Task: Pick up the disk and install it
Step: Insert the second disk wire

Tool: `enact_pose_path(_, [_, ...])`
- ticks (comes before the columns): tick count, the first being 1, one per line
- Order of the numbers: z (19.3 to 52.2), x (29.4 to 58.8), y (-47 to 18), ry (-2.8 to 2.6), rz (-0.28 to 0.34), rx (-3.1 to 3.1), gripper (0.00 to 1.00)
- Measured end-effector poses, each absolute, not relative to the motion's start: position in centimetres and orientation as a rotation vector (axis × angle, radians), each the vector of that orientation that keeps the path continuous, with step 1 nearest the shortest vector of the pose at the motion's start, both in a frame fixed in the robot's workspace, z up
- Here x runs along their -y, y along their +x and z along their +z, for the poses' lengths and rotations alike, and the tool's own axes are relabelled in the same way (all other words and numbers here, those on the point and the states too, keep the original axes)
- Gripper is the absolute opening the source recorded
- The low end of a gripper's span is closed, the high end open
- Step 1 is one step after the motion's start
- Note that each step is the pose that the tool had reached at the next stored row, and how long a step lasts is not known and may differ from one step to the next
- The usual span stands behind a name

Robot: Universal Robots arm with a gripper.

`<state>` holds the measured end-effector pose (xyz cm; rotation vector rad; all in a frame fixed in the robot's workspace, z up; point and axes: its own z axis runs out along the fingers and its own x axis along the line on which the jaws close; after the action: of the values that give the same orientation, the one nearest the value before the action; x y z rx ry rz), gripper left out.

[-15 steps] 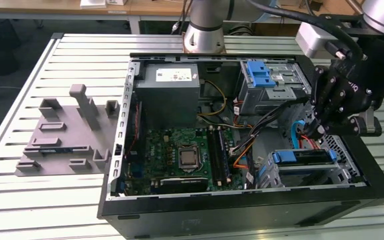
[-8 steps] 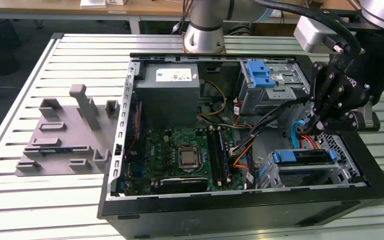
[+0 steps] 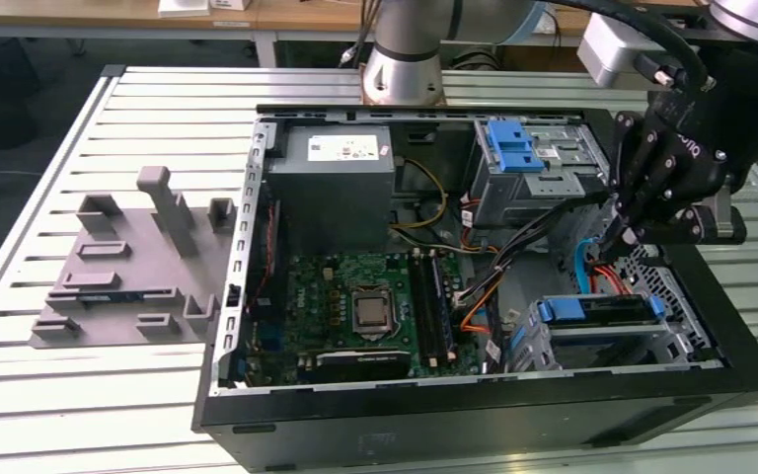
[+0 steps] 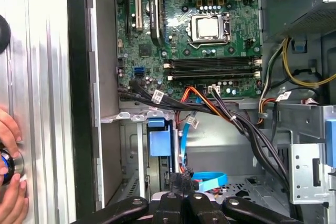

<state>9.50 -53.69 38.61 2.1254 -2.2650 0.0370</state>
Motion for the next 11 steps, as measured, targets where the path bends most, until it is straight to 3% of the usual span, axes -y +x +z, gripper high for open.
enact_pose_path(11, [38.62,53.11,9.5,2.12,0.049,2.26,0.11])
